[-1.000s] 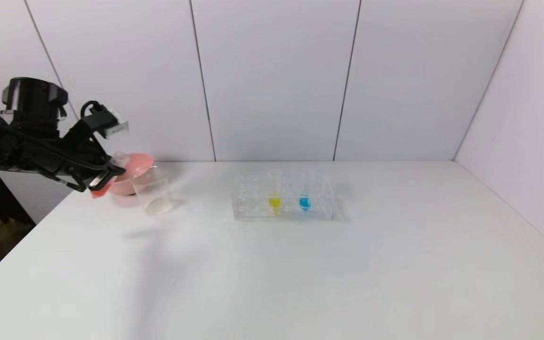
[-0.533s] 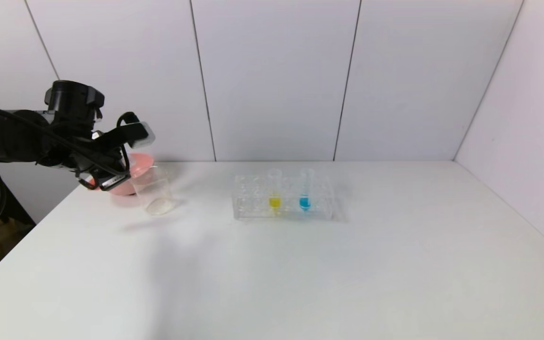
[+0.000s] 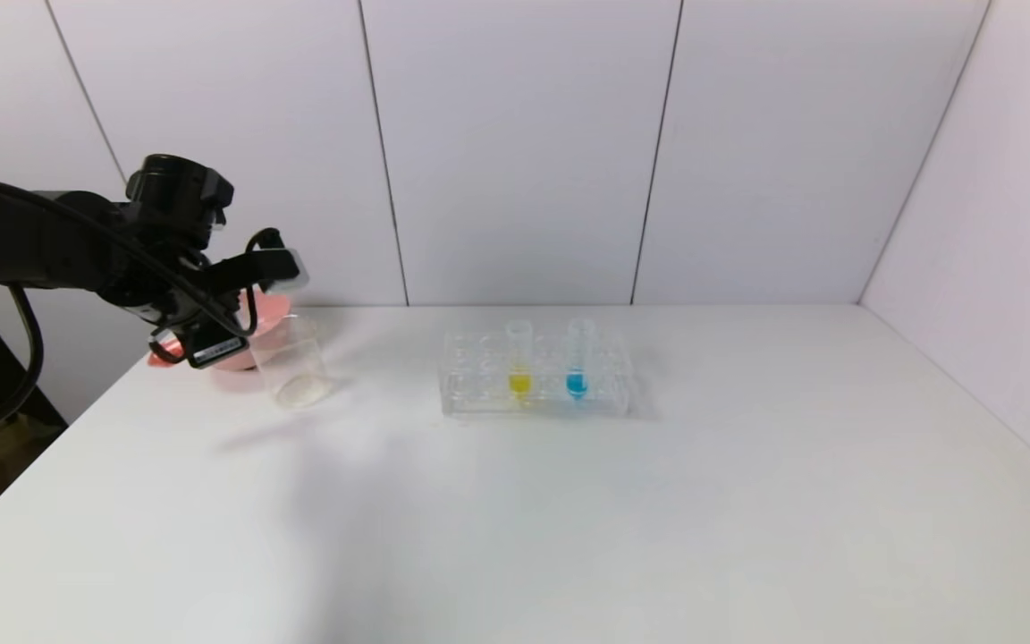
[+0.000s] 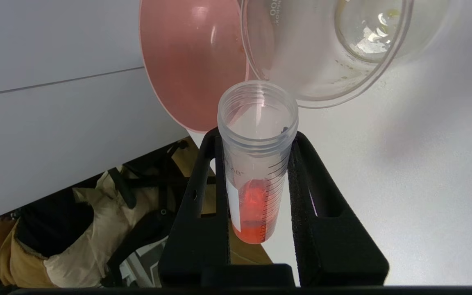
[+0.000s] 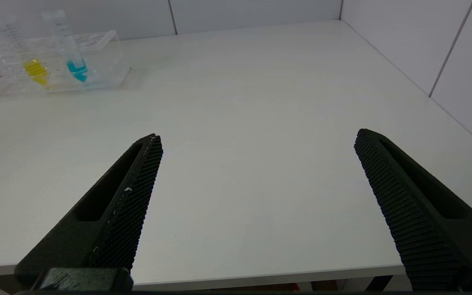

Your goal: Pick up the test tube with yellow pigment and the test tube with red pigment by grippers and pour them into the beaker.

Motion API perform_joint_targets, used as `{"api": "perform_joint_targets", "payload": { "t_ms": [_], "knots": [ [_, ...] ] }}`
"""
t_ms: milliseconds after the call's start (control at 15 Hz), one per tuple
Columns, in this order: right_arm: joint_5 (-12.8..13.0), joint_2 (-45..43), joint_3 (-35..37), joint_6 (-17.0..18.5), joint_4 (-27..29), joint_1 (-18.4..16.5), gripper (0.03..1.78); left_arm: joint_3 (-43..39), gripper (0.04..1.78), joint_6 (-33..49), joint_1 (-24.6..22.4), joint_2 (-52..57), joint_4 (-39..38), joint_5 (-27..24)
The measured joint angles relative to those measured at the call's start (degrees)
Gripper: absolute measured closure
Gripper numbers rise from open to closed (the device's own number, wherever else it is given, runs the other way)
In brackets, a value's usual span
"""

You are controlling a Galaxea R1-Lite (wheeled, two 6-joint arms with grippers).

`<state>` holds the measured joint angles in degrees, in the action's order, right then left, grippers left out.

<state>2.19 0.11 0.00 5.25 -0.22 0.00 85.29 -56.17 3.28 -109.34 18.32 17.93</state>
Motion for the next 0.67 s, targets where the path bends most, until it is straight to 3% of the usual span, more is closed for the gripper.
{"api": "perform_joint_targets", "payload": {
  "t_ms": [667],
  "knots": [
    [0.0,0.0,0.0,0.0,0.0,0.0,0.1,2.9,1.38,-1.5,2.4,-1.9,5.1,6.4]
  ]
}}
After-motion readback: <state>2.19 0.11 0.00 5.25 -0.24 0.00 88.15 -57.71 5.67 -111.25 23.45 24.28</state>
